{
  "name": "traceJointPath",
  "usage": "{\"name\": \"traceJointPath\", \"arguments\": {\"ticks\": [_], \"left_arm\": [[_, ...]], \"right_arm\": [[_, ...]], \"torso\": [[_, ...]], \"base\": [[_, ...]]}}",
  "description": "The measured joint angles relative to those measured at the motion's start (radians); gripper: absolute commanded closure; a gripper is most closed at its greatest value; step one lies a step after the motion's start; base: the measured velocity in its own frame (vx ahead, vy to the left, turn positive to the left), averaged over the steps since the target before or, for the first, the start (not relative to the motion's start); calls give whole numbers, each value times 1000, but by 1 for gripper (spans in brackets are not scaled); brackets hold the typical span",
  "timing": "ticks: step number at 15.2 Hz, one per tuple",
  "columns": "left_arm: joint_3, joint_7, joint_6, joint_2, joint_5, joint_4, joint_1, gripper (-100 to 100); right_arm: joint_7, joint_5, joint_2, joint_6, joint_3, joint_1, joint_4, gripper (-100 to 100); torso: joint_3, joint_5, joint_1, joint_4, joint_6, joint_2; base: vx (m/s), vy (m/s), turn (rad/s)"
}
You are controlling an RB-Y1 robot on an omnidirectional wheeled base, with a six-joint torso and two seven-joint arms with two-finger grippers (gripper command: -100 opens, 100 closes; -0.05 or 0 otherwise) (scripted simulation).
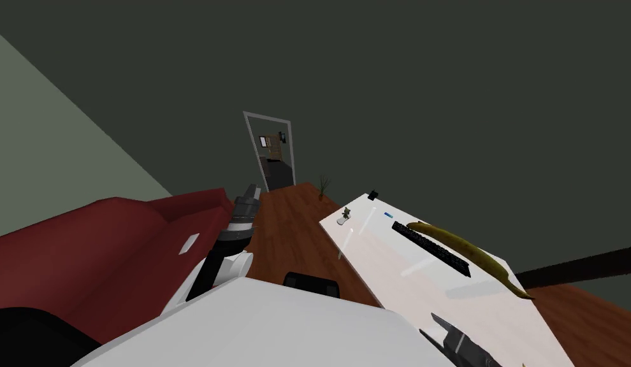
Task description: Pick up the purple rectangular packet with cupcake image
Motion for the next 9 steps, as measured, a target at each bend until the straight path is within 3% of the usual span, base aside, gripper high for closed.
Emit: {"name": "traceJointPath", "arguments": {"ticks": [9], "left_arm": [[0, 0, 0, 0, 0, 0, 0, 0]], "right_arm": [[64, 150, -123, -74, 4, 30, 243, -100]], "torso": [[1, 0, -2, 0, 0, 1]], "base": [[38, 8, 220]]}}
